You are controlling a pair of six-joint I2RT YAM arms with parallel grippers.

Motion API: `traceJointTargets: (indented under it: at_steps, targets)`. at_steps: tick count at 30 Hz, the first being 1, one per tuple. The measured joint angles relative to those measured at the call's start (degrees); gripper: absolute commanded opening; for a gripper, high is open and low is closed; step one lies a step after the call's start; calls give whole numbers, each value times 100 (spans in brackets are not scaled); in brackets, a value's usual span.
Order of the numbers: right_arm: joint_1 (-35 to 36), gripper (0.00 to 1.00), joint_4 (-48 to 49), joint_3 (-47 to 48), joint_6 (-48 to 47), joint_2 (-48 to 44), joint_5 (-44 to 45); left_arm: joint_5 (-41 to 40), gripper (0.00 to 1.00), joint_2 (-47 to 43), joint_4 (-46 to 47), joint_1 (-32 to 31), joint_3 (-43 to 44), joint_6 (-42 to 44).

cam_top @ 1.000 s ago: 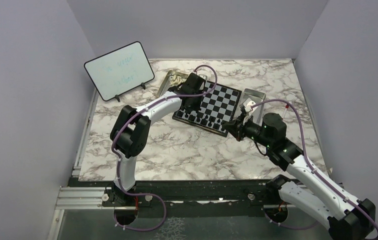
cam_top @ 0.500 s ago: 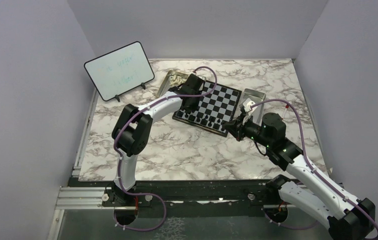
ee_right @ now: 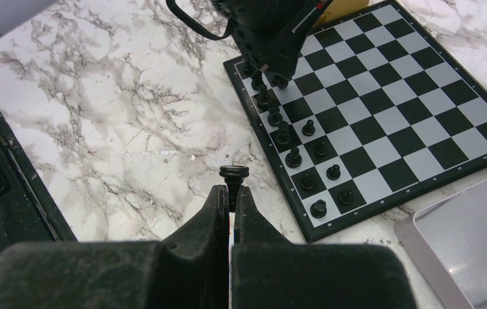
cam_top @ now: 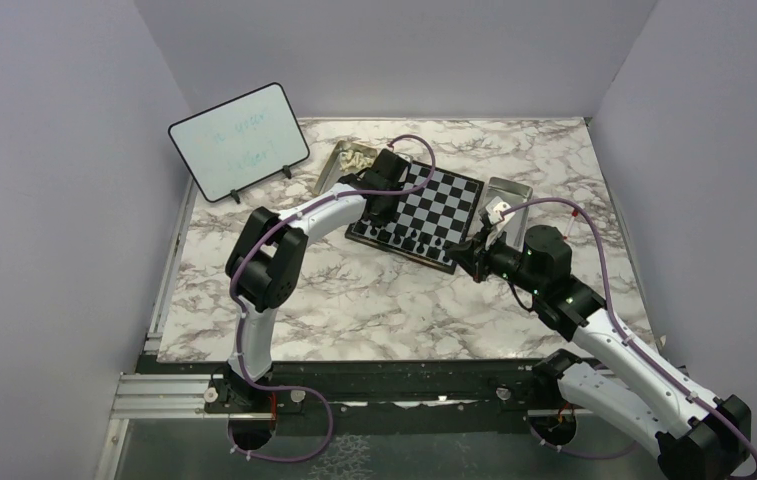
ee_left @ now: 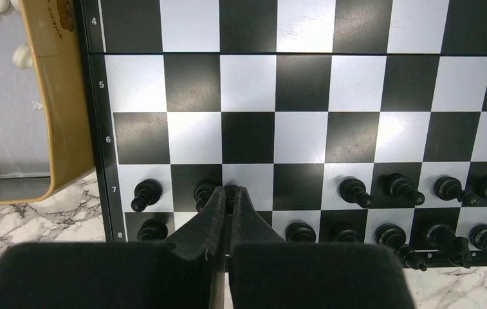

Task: Set up the chess pieces on the board
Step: Place the chess piece on the chessboard.

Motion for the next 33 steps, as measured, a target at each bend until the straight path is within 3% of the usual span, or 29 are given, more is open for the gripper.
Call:
traceJointTargets:
  at_steps: [33]
  targets:
    - [0, 1, -4, -2, 0, 35, 7, -70, 0, 2, 0, 0, 7, 133]
